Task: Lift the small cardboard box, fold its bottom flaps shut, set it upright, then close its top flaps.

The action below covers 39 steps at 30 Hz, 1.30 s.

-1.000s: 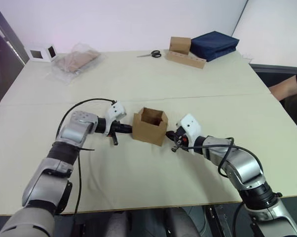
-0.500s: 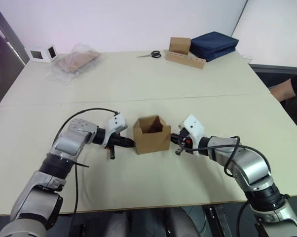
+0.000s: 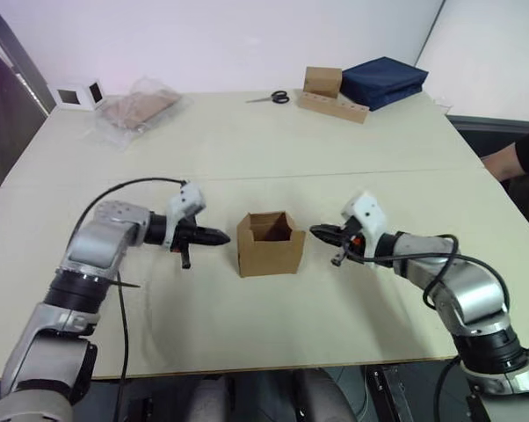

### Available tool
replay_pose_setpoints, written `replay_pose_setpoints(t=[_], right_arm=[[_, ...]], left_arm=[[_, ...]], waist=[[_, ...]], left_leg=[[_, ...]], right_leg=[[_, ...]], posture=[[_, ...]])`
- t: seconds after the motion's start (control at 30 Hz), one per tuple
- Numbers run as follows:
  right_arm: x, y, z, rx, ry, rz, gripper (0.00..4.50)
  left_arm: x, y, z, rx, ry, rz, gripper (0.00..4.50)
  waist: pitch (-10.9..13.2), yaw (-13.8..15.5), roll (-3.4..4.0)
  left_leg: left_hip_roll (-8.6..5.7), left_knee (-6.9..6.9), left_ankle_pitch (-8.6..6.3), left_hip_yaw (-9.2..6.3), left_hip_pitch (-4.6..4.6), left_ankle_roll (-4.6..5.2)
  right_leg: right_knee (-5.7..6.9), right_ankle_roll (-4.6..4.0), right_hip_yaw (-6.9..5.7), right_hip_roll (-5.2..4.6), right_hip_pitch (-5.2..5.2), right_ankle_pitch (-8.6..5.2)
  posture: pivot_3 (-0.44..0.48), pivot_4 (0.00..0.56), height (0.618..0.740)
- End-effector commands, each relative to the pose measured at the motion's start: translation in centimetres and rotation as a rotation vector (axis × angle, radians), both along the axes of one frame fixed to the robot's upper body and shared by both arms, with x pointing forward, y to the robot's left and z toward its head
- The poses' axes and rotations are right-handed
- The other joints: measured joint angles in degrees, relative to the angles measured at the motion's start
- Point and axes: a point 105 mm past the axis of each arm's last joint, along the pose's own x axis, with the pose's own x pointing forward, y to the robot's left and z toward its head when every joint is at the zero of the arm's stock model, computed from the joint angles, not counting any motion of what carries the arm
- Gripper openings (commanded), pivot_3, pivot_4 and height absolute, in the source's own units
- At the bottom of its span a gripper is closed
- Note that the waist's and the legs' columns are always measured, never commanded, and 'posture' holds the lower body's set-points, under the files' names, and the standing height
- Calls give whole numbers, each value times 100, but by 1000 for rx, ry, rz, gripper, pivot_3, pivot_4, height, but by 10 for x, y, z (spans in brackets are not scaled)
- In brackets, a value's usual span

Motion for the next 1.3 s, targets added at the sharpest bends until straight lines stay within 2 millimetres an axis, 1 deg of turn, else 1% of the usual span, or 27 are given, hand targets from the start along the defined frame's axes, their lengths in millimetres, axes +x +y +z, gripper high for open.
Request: replay_pose_setpoints(t=[0.03, 0.17, 0.23, 0.4, 0.53, 0.63, 0.73, 0.8, 0.9, 0.97, 1.03, 1.17, 1.2, 1.3], right_arm=[[-2, 7, 22, 121, -42, 69, 0], [-4, 11, 27, 181, -27, 103, 0], [-6, 19, 28, 218, 0, 156, 0], [-11, 32, 23, 240, 38, 231, 0], [-12, 40, 11, 220, 71, 258, 0], [-11, 43, -5, 177, 105, 266, 0], [-9, 41, -16, 143, 120, 259, 0], [-7, 40, -24, 118, 129, 251, 0], [-5, 37, -31, 107, 137, 238, 0], [-5, 36, -32, 105, 137, 236, 0], [-4, 35, -34, 103, 140, 231, 0], [-3, 35, -37, 95, 141, 222, 0], [-3, 35, -36, 97, 139, 221, 0], [-2, 36, -28, 127, 125, 218, 0]], left_arm=[[-5, -6, 28, -103, -34, -19, 19], [-7, -9, 31, -125, -27, -19, 19], [-11, -13, 27, -128, -16, -34, 19], [-18, -20, 21, -134, 9, -49, 19], [-20, -24, 12, -112, 25, -49, 19], [-19, -25, -2, -75, 35, -35, 19], [-19, -25, -13, -42, 44, -27, 19], [-21, -25, -23, -12, 55, -26, 19], [-20, -20, -40, 16, 85, 7, 19], [-19, -18, -46, 25, 94, 26, 19], [-18, -16, -50, 38, 93, 35, 19], [-16, -16, -52, 45, 89, 42, 19], [-15, -16, -50, 35, 83, 42, 19], [-14, -17, -40, -11, 77, 44, 19]], waist=[[-1, -4, 1], [-1, -8, 1], [-1, -8, 1], [-1, -1, 1], [-1, -1, 1], [-2, -5, 2], [-2, -1, 2], [-9, 4, 1], [-41, 4, 0], [-47, 8, 3], [-50, 11, 6], [-54, 14, 10], [-57, 14, 10], [-58, 14, 9]], left_leg=[[0, 0, 0, 0, 1, 0], [1, 0, 3, -1, 2, -6], [1, 0, 4, 0, 2, -7], [1, 0, 6, 0, 3, -10], [0, 0, 6, 0, 3, -10], [0, 0, 7, 0, 4, -13], [0, 0, 8, 1, 4, -14], [0, 0, 8, 1, 4, -15], [0, 0, 7, 2, 13, -13], [0, -2, 2, 1, 35, -4], [1, -17, -2, 0, 98, 3], [1, -26, -16, 1, 167, 27], [2, -29, -21, 1, 185, 37], [2, -29, -22, 1, 187, 39]], right_leg=[[0, 0, 0, 1, 0, 0], [2, 0, 1, 1, 0, 0], [2, 0, 1, 0, 0, 0], [2, 0, 2, -1, 0, 0], [4, 0, 1, -1, 0, 0], [4, 0, 1, 0, 0, 0], [4, 0, 2, 0, 0, 0], [4, 0, 2, 0, 0, 0], [4, 0, 2, -1, 9, 0], [2, -1, 2, 0, 32, 0], [-22, -3, 1, 0, 100, -2], [-56, -2, 0, 2, 178, -3], [-66, -2, 0, 2, 200, -3], [-69, -1, 0, 1, 204, -3]], posture=[[0, 150, 740], [0, 150, 740], [0, 150, 740], [0, 150, 740], [0, 150, 740], [0, 150, 740], [0, 150, 740], [0, 150, 740], [0, 150, 740], [0, 150, 740], [0, 150, 740], [0, 150, 740], [0, 150, 740], [0, 150, 740]])
